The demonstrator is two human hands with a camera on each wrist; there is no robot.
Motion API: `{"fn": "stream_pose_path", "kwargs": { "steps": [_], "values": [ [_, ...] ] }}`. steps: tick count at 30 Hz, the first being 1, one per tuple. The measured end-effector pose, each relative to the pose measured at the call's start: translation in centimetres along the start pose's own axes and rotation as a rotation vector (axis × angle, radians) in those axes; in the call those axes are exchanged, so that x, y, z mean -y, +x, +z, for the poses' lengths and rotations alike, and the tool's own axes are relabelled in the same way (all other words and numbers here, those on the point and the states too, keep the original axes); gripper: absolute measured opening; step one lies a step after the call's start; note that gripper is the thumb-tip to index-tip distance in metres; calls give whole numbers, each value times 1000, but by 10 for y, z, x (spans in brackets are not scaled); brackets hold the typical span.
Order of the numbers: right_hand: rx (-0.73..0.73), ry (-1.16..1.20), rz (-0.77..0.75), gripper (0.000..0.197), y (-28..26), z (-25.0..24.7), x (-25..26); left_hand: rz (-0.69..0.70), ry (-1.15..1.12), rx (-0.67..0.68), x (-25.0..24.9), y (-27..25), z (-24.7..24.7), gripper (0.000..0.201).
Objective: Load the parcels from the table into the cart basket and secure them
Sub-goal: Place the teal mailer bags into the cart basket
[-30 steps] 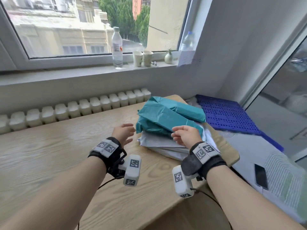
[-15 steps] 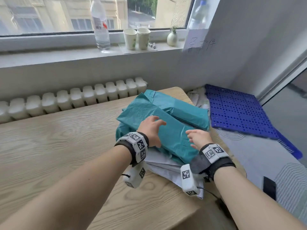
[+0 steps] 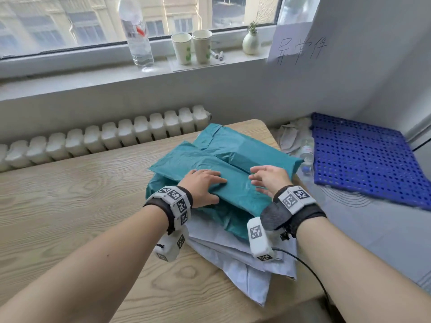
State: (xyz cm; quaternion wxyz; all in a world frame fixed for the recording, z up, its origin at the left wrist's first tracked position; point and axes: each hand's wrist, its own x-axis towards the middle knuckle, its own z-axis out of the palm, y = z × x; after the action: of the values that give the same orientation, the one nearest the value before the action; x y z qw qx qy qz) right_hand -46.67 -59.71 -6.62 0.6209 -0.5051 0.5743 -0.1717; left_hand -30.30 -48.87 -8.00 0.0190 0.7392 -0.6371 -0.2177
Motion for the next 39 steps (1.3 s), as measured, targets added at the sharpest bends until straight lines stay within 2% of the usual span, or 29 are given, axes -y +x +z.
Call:
{"fn": "stream_pose_path", "kwargs": {
  "steps": [5, 9, 12, 16, 19, 21, 24, 26, 31, 37, 39],
  "values": [
    [10, -14, -94, 25, 0, -6, 43, -66, -156, -270, 3, -9, -35, 31],
    [2, -33, -194, 28, -4, 3, 74, -171, -264, -504, 15, -25, -75, 30],
    [2, -129, -298, 16, -7, 17, 90, -276, -435, -626, 33, -40, -100, 23],
    [53, -326, -373, 31, -16, 40, 109, -377, -540, -737, 53, -69, -118, 17],
    [71, -261, -337, 23, -27, 74, 119, -435, -604, -783, 70, -95, -121, 22],
    [99, -165, -272, 27, -31, 101, 122, -481, -647, -812, 83, -116, -122, 29],
    [188, 29, -169, 29, -40, 142, 123, -572, -682, -873, 103, -152, -122, 13],
    [260, 116, -107, 30, -49, 170, 121, -647, -715, -933, 118, -180, -119, 17],
    [444, 53, -85, 42, -83, 244, 107, -817, -800, -1029, 148, -258, -106, 19],
    [627, -63, -84, 37, -149, 329, 93, -941, -875, -1232, 175, -353, -85, 18],
    [674, -133, -96, 28, -173, 355, 85, -958, -924, -1291, 187, -385, -76, 18]
  ]
}}
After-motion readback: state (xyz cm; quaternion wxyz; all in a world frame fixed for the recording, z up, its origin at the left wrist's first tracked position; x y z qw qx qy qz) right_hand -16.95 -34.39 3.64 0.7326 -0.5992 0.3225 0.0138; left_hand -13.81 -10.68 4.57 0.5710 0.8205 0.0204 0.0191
